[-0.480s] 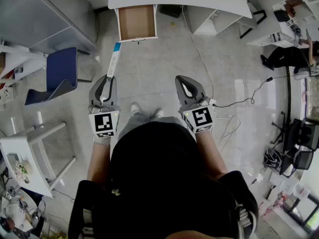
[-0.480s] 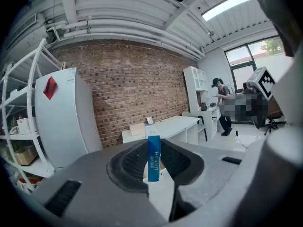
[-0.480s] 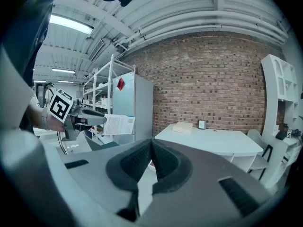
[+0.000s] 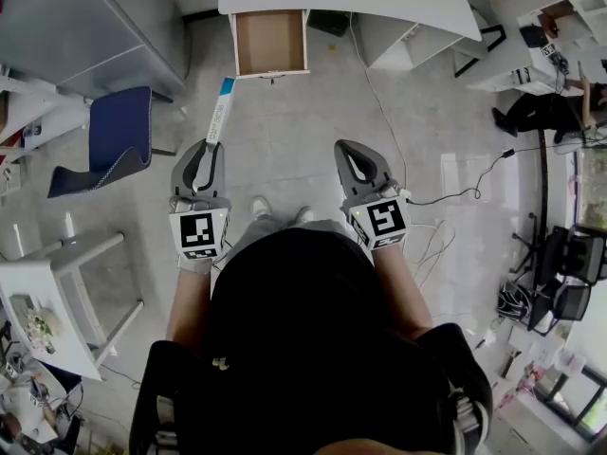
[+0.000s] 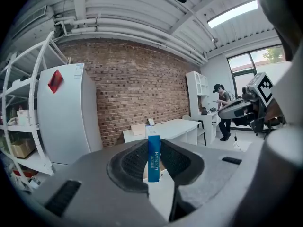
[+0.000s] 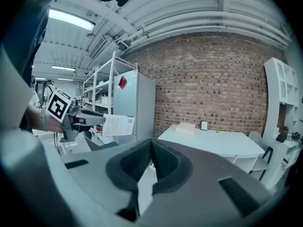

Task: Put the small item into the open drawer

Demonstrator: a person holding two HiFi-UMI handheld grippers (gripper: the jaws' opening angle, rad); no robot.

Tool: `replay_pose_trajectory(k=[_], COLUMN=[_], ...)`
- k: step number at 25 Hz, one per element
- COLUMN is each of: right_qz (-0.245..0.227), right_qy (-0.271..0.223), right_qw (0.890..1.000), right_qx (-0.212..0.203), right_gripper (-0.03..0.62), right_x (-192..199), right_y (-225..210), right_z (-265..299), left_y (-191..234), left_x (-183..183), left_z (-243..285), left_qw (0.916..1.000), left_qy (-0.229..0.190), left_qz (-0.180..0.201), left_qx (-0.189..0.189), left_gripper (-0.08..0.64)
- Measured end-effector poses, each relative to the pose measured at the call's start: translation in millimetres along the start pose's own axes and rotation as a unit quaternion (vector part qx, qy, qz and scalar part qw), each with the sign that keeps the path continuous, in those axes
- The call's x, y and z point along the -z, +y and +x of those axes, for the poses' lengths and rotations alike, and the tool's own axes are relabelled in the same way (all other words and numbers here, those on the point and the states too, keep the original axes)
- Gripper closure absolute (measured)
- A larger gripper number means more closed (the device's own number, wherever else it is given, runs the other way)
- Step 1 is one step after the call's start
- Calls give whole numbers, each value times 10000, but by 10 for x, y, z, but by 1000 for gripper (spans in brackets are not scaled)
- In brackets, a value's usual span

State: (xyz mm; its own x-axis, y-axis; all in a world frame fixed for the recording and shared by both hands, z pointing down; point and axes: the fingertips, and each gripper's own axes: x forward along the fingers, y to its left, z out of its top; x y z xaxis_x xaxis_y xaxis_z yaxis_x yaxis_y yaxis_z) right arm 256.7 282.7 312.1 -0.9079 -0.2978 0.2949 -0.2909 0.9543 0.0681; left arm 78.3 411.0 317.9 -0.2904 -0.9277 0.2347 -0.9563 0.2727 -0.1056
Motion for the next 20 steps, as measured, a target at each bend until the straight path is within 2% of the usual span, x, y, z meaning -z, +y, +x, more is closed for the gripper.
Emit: replay_pose_trajectory(k=[3, 9, 16, 20], right_qz=[54, -199, 27, 58], right_qy=[49, 300, 317, 302], right_qw=[10000, 9992, 9992, 9994], right_qx=[63, 190, 235, 132], right_gripper=[581, 581, 581, 581], right_x=[-24, 36, 81, 61], right_y=[185, 279, 62, -273], right_z=[178, 321, 670, 993], left_y=[267, 499, 644, 679], left_x=[72, 100, 198, 191], left_z=[-38, 52, 404, 809], left_qw=[9999, 9996, 9997, 9996], left_qy=[-67, -102, 66, 205], left_qz=[-104, -172, -166, -146], left_qx=[50, 179, 174, 136], left_gripper=[476, 476, 476, 476])
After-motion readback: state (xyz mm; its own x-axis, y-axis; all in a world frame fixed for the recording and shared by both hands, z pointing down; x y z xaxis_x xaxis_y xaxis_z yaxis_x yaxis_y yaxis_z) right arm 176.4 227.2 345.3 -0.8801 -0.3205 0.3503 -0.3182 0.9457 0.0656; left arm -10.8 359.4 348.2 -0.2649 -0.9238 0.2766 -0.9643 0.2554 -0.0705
